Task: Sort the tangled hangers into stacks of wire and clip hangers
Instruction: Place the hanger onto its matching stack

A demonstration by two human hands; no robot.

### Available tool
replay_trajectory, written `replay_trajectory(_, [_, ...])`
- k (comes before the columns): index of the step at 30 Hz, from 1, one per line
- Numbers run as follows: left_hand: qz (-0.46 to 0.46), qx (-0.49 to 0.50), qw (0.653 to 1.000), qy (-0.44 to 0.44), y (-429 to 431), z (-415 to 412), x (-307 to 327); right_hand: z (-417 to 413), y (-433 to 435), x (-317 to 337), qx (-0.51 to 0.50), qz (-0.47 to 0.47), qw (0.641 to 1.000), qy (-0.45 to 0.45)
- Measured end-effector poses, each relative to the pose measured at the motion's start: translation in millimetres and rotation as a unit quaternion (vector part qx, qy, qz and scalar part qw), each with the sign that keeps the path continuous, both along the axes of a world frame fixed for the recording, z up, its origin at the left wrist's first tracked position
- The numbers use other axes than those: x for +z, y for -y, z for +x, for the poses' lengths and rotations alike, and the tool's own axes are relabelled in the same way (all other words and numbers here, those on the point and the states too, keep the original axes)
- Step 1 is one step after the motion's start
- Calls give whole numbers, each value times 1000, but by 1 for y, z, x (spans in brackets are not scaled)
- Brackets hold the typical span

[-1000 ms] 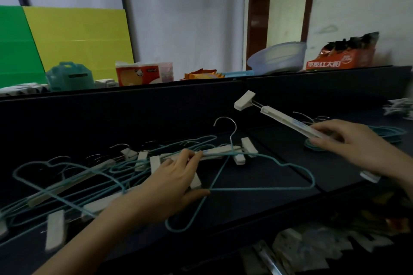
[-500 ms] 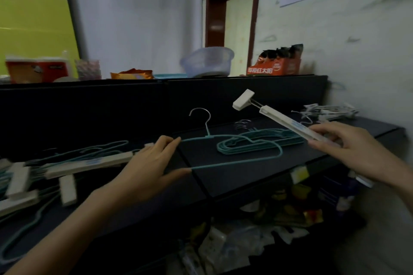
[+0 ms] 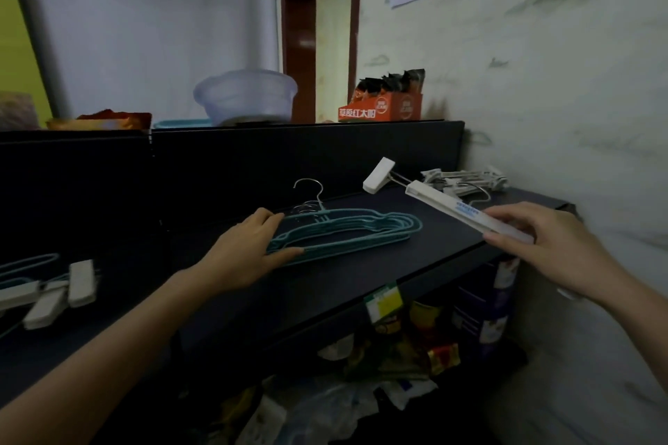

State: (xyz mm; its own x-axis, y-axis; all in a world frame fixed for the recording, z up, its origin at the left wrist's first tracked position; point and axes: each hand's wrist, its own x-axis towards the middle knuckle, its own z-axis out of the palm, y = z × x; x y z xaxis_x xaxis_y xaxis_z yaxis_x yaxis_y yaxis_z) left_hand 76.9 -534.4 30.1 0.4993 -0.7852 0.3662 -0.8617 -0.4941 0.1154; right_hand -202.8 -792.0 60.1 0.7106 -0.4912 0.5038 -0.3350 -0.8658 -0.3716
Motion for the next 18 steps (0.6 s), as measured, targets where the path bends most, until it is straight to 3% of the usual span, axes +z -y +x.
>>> replay_trajectory(11, [59, 35, 995, -79, 58, 39, -22, 48, 106, -1, 30, 3, 999, -35])
replay_trajectory(14, [74, 57, 995, -35, 62, 37, -16, 71, 133, 4, 64, -10, 997, -45])
replay_trajectory(18, [60, 62, 993, 86, 85, 35, 1, 97, 167, 0, 93, -40, 993, -55])
